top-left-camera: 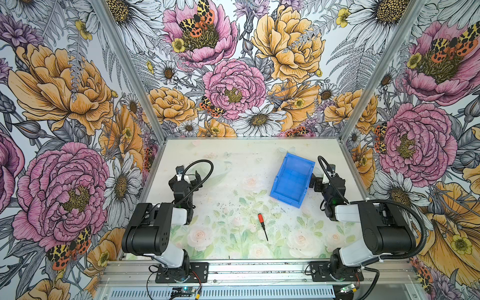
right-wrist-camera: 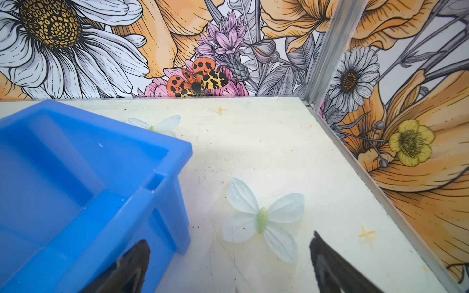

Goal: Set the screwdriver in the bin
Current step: 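Reach the right gripper over the red-handled screwdriver while the left arm lifts slightly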

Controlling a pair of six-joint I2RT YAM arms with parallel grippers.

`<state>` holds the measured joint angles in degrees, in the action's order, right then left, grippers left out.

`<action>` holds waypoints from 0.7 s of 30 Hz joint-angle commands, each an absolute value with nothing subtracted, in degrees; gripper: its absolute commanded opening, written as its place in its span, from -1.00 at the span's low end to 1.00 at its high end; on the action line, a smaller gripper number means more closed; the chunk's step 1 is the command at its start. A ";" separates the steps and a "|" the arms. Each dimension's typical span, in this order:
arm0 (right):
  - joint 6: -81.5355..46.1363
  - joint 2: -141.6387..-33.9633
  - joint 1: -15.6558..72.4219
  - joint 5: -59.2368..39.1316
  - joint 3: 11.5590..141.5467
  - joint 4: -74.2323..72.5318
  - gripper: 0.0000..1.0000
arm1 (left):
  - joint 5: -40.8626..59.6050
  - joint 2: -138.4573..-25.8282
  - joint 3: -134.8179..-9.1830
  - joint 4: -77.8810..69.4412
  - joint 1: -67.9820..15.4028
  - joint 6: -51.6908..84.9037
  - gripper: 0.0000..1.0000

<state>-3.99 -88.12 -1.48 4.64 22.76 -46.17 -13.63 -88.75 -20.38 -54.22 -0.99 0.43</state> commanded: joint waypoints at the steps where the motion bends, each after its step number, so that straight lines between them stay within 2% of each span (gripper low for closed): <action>1: -4.73 -86.39 -1.45 4.83 23.04 -47.15 0.99 | -12.39 -88.35 -20.94 -54.58 -0.94 0.00 0.97; 7: -4.70 -81.34 -1.43 4.58 23.60 -41.93 0.99 | -12.72 -84.95 -20.91 -51.75 -0.79 0.21 0.97; 12: -5.40 -75.19 -1.09 7.09 24.58 -35.46 0.99 | -12.96 -79.46 -23.15 -41.38 -0.45 0.60 0.97; 18: -8.92 -68.38 0.69 11.46 30.51 -20.78 0.99 | -9.52 -71.36 -25.76 -26.79 0.09 1.40 0.97; 21: -13.08 -66.30 2.73 17.10 36.58 -7.99 0.99 | -8.45 -66.91 -27.84 -17.49 0.00 4.09 0.97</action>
